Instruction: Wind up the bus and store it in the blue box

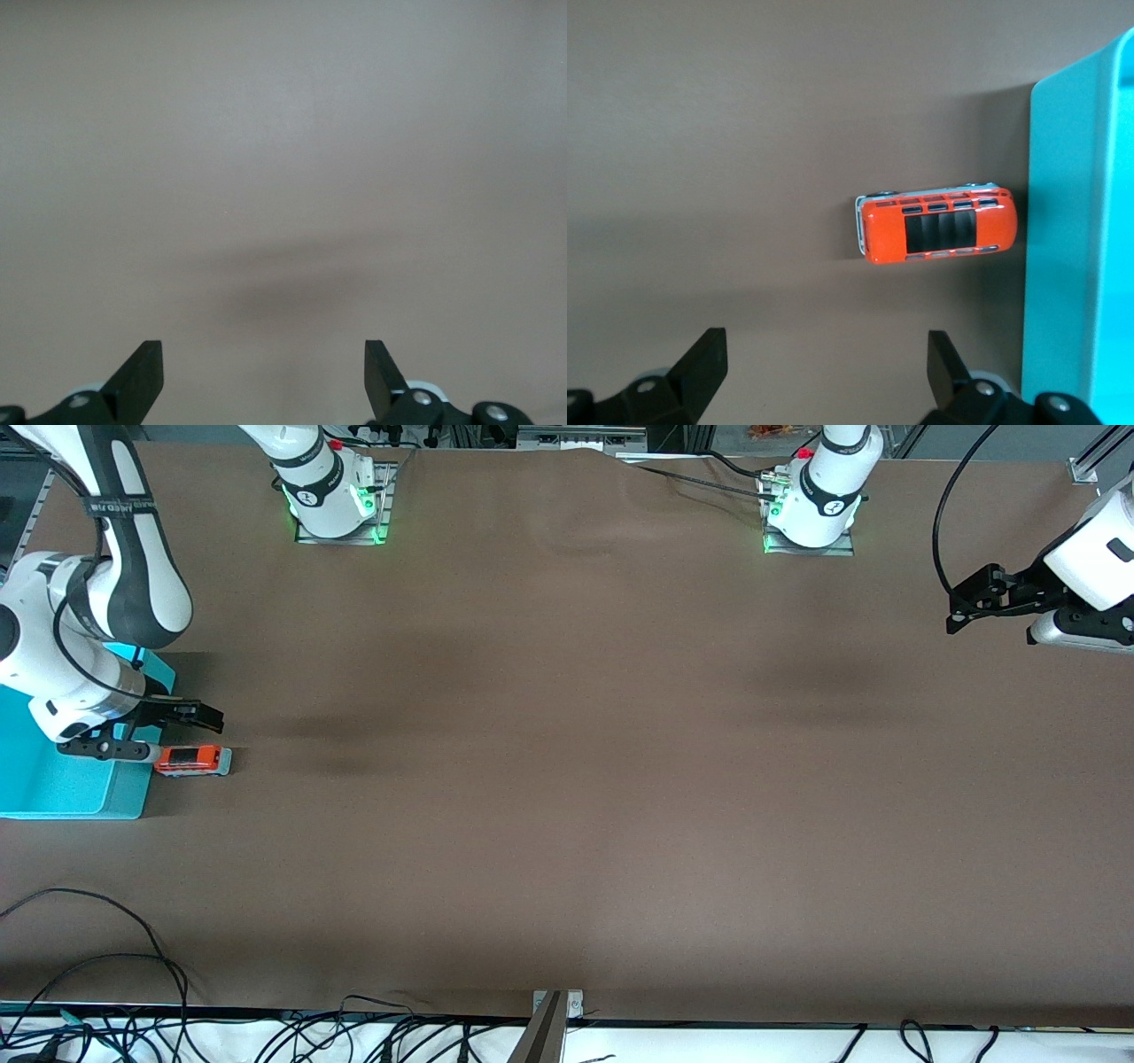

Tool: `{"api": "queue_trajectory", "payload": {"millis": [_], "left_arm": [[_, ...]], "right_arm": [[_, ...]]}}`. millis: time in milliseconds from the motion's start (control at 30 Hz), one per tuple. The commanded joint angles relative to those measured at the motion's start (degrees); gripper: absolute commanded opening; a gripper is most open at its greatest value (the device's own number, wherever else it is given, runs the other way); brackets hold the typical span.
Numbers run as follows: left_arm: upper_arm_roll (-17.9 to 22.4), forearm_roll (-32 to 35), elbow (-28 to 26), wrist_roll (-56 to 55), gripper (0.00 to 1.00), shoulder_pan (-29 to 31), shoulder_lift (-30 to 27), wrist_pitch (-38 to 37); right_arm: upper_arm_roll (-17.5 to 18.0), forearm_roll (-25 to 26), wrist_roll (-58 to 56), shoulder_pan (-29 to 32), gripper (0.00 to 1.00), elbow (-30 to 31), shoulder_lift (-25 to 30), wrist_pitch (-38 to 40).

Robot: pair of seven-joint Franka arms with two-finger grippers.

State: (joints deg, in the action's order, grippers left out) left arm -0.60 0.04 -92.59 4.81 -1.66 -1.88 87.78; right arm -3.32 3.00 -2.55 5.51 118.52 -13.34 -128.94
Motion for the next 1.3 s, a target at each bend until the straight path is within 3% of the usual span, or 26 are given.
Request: {"api": "queue_trajectory", "payload": {"millis": [0,133,767,1267], "left_arm": [[0.25,-1.19,2.06,-0.59,1.00,-0.10,0.83,-1.29],[0.25,-1.19,3.11,-0.59,1.00,-0.18,0.91,-1.29],[0.16,-0.92,3.29,-0.59,1.00,-0.36,1.09,-1.29],[0.07,-0.83,3.29,-0.59,1.00,-0.54,1.09,-1.29]], "right_arm": [[0.25,0.60,3.50,2.04,1.00,0.22,-2.30,-1.66],[-0.02,0.78,7.72,2.57,1.00,0.22,-2.83,-3.50],[-0.98,1.92,47.80,3.45,1.00,0.22,-9.86,-15.37],[-2.48,1.92,53.17,5.21,1.00,-0.66,-14.26,-21.17]]}}
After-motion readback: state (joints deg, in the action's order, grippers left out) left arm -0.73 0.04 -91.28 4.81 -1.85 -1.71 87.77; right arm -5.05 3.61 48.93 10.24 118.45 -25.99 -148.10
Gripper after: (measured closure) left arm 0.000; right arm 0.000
